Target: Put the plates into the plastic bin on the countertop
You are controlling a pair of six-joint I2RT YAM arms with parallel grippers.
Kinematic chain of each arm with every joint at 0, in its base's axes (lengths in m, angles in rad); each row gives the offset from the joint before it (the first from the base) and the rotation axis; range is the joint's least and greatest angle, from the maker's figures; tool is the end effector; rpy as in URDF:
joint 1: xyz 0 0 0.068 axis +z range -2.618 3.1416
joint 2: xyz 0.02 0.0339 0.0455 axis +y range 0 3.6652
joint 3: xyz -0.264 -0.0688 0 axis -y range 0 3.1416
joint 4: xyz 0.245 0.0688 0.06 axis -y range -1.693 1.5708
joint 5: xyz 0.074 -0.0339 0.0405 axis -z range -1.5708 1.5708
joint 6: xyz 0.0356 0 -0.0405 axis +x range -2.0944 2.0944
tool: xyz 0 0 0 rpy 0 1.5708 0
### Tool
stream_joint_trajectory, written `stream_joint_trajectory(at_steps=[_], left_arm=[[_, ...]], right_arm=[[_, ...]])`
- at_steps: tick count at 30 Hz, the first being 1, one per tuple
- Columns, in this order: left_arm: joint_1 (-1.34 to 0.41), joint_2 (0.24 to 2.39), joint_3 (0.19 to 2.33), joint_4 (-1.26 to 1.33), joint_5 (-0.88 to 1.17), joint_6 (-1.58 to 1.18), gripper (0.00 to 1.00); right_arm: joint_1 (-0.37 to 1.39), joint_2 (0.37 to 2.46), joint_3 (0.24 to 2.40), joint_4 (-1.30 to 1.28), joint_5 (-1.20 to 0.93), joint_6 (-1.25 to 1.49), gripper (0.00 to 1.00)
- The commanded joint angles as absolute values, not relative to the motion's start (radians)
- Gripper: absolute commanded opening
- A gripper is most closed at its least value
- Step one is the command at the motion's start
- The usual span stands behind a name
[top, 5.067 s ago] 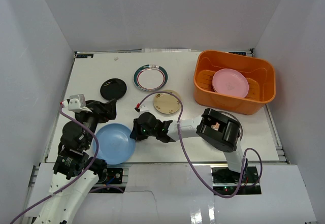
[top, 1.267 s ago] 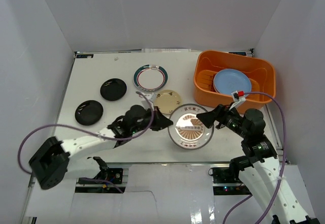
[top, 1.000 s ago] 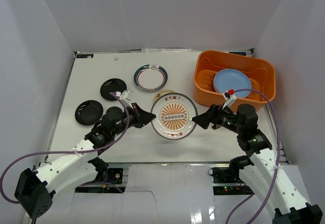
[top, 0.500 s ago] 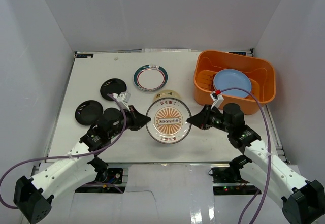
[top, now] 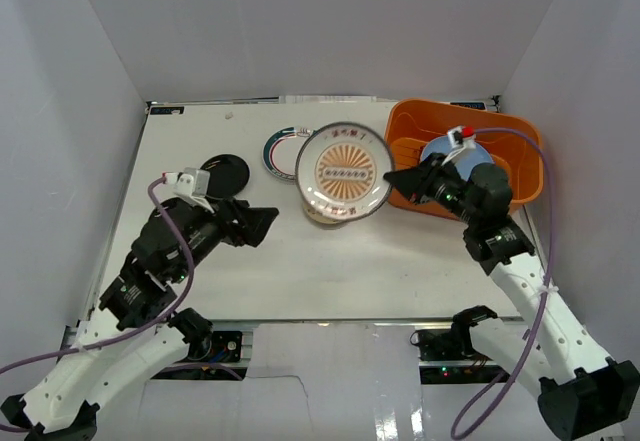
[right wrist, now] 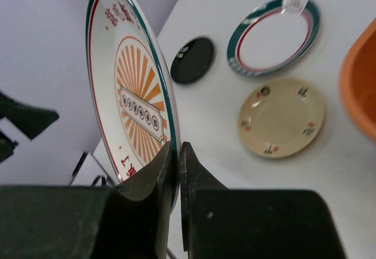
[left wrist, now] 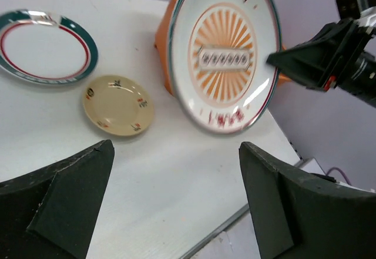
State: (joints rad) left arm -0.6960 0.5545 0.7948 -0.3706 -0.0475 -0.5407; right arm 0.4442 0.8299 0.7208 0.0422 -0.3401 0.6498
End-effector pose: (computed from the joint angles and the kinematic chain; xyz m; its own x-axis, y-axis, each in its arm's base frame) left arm 0.0992 -0.0807 0.3549 -0.3965 -0.3387 -0.8533 0.4668 0.7260 -0.5051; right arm 0.1748 0.0963 0.3341 -0.4750 0.4056 -0.7809 -0.5253 0.5813 0.6214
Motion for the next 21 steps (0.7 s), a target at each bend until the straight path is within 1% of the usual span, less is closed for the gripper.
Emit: stream_joint_trajectory(at_steps=[1, 3, 4, 6, 7, 10, 15, 21], left_arm=[[-0.698, 0.480, 0.828, -0.511, -0.172, -0.427, 0.98], [-0.698, 0.448, 0.807, -0.526, -0.190, -0.423, 0.98], [-0.698, 0.416, 0.778, -0.529, -0.187, -0.423, 0.98], [-0.698, 0.385, 0.746, -0.529, -0.178, -0.425, 0.98], [-0.698, 0.358, 0.708, -0.529, -0.181, -0.433, 0.98], [-0.698, 0.321, 0.643, -0.528, -0.199, -0.437, 0.98], [-0.698, 0.310, 0.637, -0.515, -0.175, -0.423, 0.98], [-0.698, 0.331, 0.632, -0.506, -0.140, -0.403, 0.98]], right_arm=[[0.234, 0.863, 0.871, 0.072, -0.332, 0.637, 0.08], [0.135, 0.882, 0.890, 0.064, -0.339, 0.673, 0.08], [0.053, 0.903, 0.908, 0.055, -0.330, 0.678, 0.08], [-0.003, 0.945, 0.933, 0.006, -0.263, 0.654, 0.08], [-0.067, 0.959, 0.939, 0.002, -0.250, 0.652, 0.08], [-0.150, 1.011, 0.939, 0.002, -0.186, 0.641, 0.08], [-0.201, 1.145, 0.994, -0.090, -0.069, 0.569, 0.08], [-0.209, 1.285, 1.006, -0.120, -0.057, 0.515, 0.08]])
